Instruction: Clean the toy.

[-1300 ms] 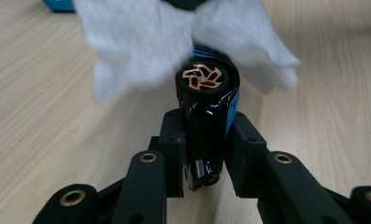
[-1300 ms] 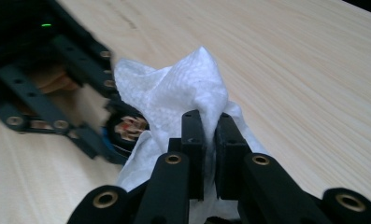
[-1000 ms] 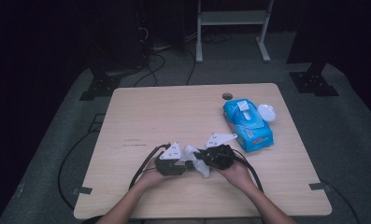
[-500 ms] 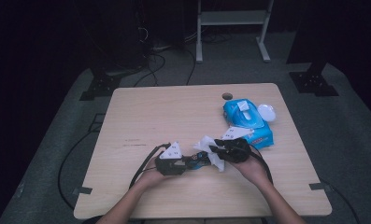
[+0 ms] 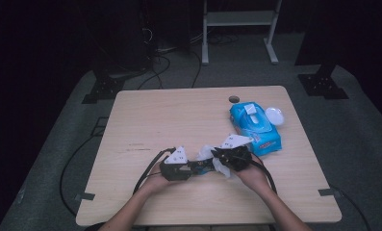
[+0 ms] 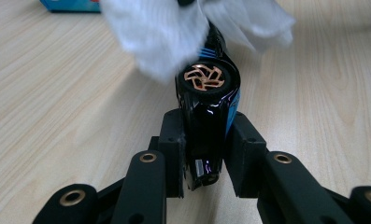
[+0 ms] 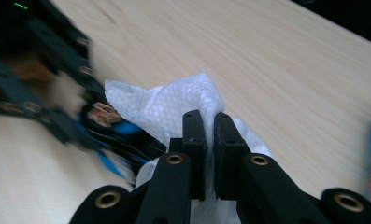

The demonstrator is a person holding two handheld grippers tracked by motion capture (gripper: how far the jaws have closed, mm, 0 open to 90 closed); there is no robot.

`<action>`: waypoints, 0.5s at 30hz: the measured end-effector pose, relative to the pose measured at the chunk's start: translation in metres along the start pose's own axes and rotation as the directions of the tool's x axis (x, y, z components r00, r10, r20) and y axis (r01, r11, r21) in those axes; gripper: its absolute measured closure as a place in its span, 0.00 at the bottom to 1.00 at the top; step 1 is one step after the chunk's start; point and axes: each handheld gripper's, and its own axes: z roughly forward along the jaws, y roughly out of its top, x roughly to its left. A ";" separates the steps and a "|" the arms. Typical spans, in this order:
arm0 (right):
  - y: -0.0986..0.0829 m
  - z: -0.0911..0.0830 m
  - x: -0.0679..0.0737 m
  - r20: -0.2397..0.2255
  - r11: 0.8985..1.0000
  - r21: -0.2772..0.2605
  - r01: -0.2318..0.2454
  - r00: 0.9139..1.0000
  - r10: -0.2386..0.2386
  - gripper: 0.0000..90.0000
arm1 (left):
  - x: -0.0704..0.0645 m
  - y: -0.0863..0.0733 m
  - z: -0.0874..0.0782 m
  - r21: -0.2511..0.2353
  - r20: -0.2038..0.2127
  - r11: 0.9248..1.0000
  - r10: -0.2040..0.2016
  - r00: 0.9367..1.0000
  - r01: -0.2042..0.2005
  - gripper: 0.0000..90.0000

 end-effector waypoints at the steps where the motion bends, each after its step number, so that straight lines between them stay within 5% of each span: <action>1: -0.003 -0.005 -0.008 0.042 1.000 0.009 0.003 0.999 -0.003 0.94 | 0.000 0.000 0.000 -0.001 0.000 1.000 -0.002 1.000 0.002 0.78; 4: -0.013 -0.014 -0.026 0.111 0.999 0.020 -0.033 0.993 0.031 0.95 | 0.000 0.000 0.000 -0.002 -0.002 1.000 -0.006 1.000 0.006 0.78; 7: -0.022 -0.019 -0.039 0.107 0.994 0.040 -0.100 0.990 0.095 0.95 | 0.001 0.000 0.001 -0.004 -0.002 1.000 -0.007 1.000 0.007 0.78; 11: -0.018 -0.018 -0.029 0.123 0.997 0.029 -0.065 0.991 0.061 0.95 | 0.000 0.001 0.001 0.000 -0.002 1.000 0.001 1.000 -0.001 0.78; 15: -0.006 -0.015 -0.018 0.048 0.999 0.003 -0.050 0.998 0.050 0.95 | 0.000 0.001 0.002 0.000 -0.004 1.000 0.004 1.000 -0.004 0.78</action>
